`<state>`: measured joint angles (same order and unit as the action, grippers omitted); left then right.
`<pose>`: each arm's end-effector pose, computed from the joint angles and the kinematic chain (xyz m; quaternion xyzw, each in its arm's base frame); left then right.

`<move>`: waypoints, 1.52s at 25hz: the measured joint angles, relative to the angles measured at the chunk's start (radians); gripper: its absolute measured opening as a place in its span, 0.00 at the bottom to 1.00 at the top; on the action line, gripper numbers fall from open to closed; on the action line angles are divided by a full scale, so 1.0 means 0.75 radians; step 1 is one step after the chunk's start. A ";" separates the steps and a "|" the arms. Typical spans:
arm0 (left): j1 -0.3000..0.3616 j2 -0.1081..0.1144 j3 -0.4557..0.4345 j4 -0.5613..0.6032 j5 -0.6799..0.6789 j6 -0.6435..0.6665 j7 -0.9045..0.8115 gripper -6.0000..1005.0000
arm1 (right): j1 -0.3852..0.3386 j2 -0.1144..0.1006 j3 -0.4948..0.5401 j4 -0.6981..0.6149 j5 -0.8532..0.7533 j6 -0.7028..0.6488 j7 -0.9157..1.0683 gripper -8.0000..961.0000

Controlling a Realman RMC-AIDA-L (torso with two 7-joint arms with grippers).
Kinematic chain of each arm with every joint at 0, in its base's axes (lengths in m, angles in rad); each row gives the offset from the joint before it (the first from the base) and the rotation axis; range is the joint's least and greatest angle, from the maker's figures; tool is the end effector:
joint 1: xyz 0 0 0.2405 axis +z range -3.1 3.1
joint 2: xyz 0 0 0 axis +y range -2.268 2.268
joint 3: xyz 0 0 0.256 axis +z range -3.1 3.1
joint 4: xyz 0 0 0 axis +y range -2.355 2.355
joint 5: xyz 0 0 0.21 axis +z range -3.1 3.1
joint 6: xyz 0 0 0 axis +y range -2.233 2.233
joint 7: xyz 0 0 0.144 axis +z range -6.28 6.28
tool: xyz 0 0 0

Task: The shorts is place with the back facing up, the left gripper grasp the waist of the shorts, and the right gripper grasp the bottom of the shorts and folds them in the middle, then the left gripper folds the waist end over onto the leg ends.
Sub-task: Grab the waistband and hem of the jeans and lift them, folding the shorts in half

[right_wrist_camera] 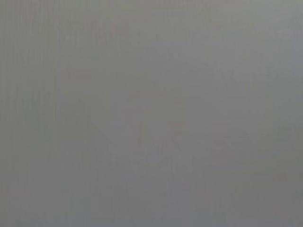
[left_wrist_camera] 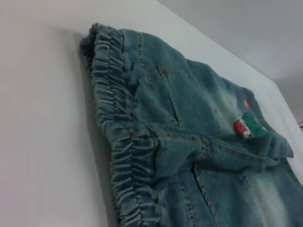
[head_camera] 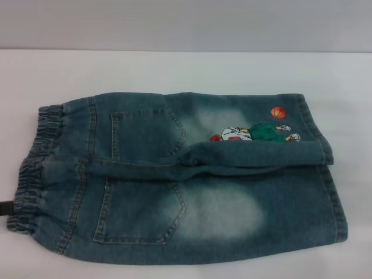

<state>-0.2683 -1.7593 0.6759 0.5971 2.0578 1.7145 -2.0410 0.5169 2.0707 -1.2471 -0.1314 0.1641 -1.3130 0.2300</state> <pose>-0.3848 0.2410 0.1181 -0.7754 -0.5986 -0.1695 0.1078 0.3241 0.3597 0.0751 -0.5388 0.1948 0.3938 0.7188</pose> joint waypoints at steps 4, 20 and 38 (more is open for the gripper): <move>-0.006 -0.003 -0.009 -0.001 0.053 -0.013 -0.014 0.83 | -0.004 0.001 0.000 0.003 0.000 0.000 0.000 0.56; -0.001 -0.037 -0.004 -0.005 0.065 -0.118 -0.010 0.83 | -0.008 0.002 0.000 0.003 -0.010 0.000 0.000 0.56; -0.014 -0.067 0.003 0.000 0.106 -0.140 0.001 0.83 | -0.014 0.001 -0.012 0.003 -0.010 0.000 0.000 0.56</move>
<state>-0.2785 -1.8092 0.6779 0.5968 2.1370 1.6091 -2.0402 0.5061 2.0711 -1.2563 -0.1289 0.1564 -1.3130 0.2301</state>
